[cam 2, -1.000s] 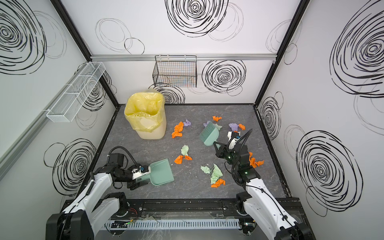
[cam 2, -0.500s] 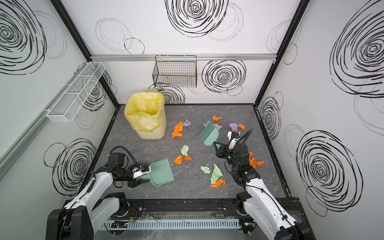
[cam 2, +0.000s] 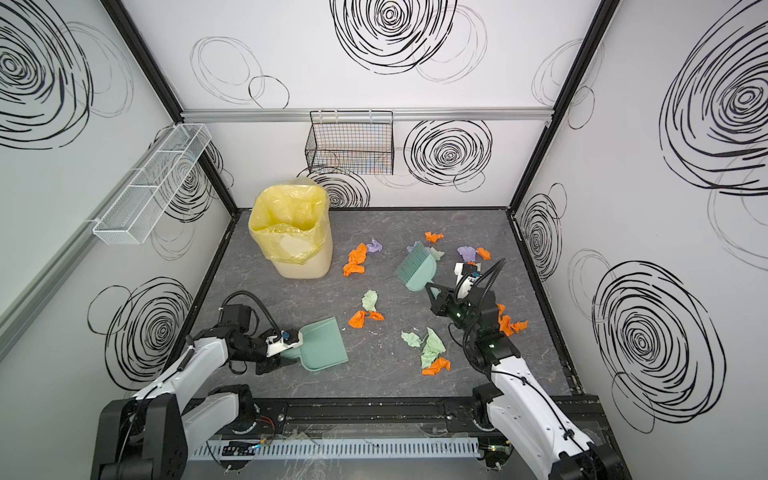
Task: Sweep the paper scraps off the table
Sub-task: 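Grasp the green dustpan handle with the left gripper, then move the brush with the right gripper to the scraps farthest from the robot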
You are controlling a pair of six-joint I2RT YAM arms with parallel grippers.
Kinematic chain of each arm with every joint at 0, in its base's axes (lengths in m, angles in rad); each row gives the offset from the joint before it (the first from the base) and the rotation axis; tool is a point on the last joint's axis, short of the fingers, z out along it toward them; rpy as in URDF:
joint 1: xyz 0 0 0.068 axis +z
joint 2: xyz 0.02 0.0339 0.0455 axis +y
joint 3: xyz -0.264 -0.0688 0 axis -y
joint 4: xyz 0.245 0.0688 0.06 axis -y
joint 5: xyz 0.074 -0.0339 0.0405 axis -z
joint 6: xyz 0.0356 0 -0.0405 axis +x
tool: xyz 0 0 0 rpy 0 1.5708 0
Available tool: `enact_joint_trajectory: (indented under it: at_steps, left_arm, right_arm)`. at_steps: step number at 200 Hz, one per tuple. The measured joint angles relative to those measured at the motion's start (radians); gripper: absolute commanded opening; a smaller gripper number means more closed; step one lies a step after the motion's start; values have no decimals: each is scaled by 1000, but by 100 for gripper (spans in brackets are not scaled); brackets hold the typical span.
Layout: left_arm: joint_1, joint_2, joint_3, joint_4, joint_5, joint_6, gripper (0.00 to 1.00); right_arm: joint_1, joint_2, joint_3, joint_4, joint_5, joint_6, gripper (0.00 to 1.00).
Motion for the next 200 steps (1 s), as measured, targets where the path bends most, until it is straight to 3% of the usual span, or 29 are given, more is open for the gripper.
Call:
enact_joint_trajectory:
  at_steps: [31,58,73,122,181,200]
  left_arm:
    - [3,-11,0,-1,4,7,29]
    - [4,-10,0,-6,5,18,21]
    - [5,-6,0,-11,8,22,12]
    - [18,-6,11,-46,18,29,6]
    - [93,-32,86,-114,23,47,4]
    - [163,-26,90,-168,29,102,0]
  right_arm:
    - [0,1,0,1,-3,0,0]
    - [0,11,0,9,-9,1,0]
    - [0,15,0,10,-11,2,0]
    - [0,64,50,-70,10,-71,0]
    - [30,362,431,-296,103,-306,0]
    - [51,485,555,-331,55,-305,0]
